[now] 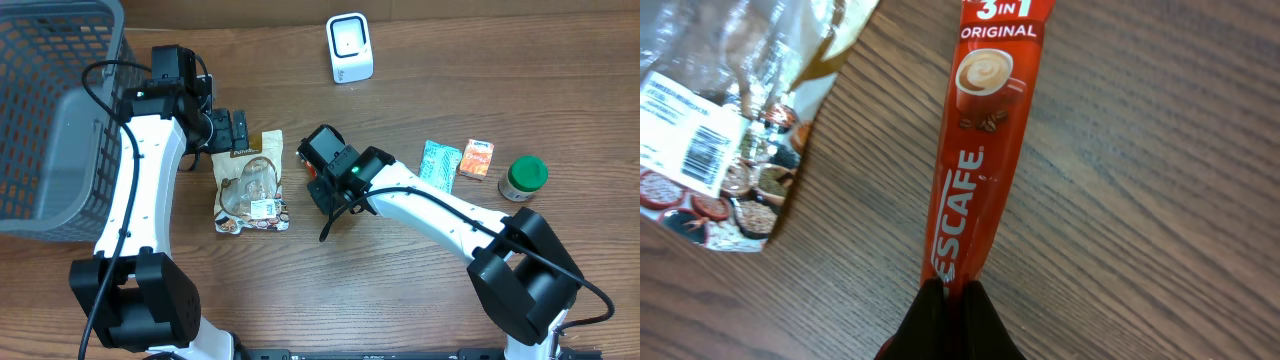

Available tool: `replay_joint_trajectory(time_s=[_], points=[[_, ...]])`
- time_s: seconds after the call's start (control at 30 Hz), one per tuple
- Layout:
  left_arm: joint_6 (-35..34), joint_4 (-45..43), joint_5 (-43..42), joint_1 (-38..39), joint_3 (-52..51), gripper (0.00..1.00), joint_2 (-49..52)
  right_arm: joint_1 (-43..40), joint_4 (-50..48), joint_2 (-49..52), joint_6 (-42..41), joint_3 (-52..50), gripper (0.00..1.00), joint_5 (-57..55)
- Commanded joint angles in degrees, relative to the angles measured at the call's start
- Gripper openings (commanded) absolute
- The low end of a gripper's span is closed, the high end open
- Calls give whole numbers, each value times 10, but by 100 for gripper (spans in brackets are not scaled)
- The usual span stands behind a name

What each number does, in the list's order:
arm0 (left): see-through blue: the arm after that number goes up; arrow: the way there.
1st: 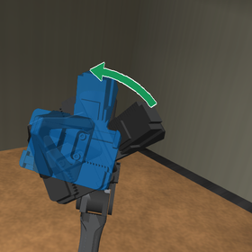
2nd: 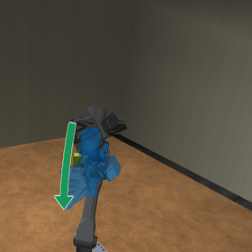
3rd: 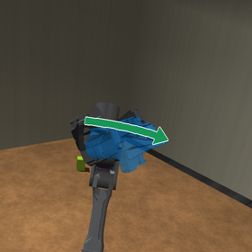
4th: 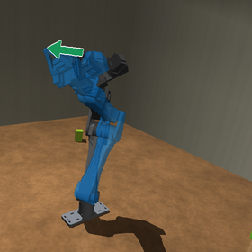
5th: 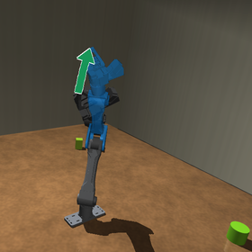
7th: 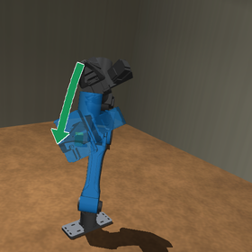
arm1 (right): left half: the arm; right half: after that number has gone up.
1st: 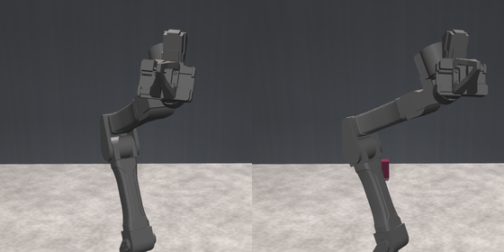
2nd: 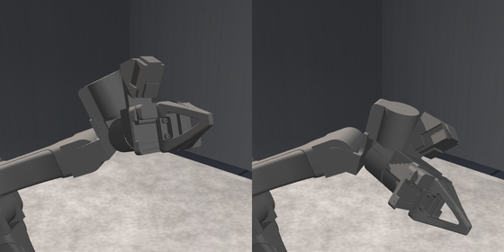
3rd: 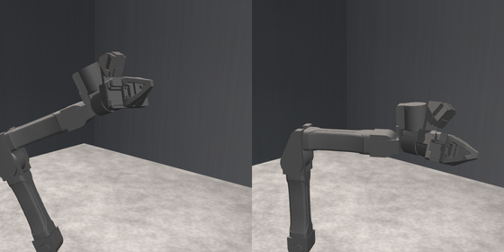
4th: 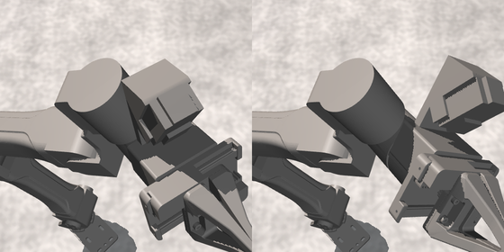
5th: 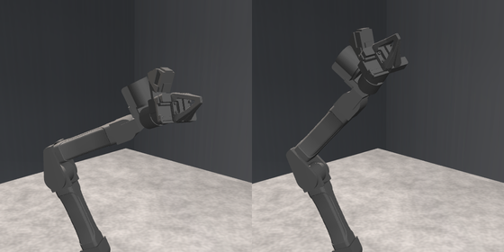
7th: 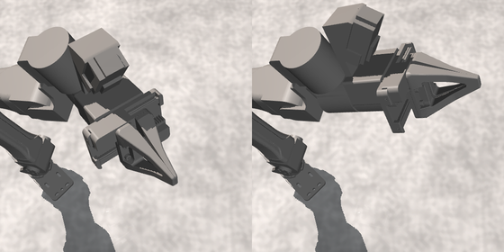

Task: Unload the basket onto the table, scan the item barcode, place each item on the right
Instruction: 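Pull the Nescafe stick off the snack bag with the right gripper, then lower the right gripper and close it on the Nescafe stick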

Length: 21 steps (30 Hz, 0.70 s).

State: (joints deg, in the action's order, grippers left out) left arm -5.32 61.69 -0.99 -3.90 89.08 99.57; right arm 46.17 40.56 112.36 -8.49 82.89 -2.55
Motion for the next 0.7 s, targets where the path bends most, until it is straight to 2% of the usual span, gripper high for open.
replay_joint_trajectory(time_s=[0.0,0.1,0.13,0.17,0.2,0.23,0.33,0.47,0.57,0.67], points=[[15,-2,3,-2,0,100,2,1,-16,10,-17,-22,4,-9],[15,-2,3,-2,0,100,2,1,-23,19,-14,-30,13,-26],[15,-2,3,-2,0,100,2,0,-23,22,-10,-30,20,-31],[15,-2,3,-2,0,100,2,-1,-23,23,-11,-30,36,-34],[15,-2,3,-2,0,100,2,-2,-24,23,-11,-30,41,-34],[15,-2,3,-2,0,100,2,-3,-26,23,-11,-30,43,-35],[15,-2,3,-2,0,100,2,-9,-36,23,-11,-27,41,-50],[15,-2,3,-2,0,100,2,-5,-21,22,-23,-3,32,-41],[15,-2,3,-2,0,100,2,6,-31,22,-77,0,22,-15],[15,-2,3,-2,0,100,2,16,-37,28,-105,-1,22,-14]])
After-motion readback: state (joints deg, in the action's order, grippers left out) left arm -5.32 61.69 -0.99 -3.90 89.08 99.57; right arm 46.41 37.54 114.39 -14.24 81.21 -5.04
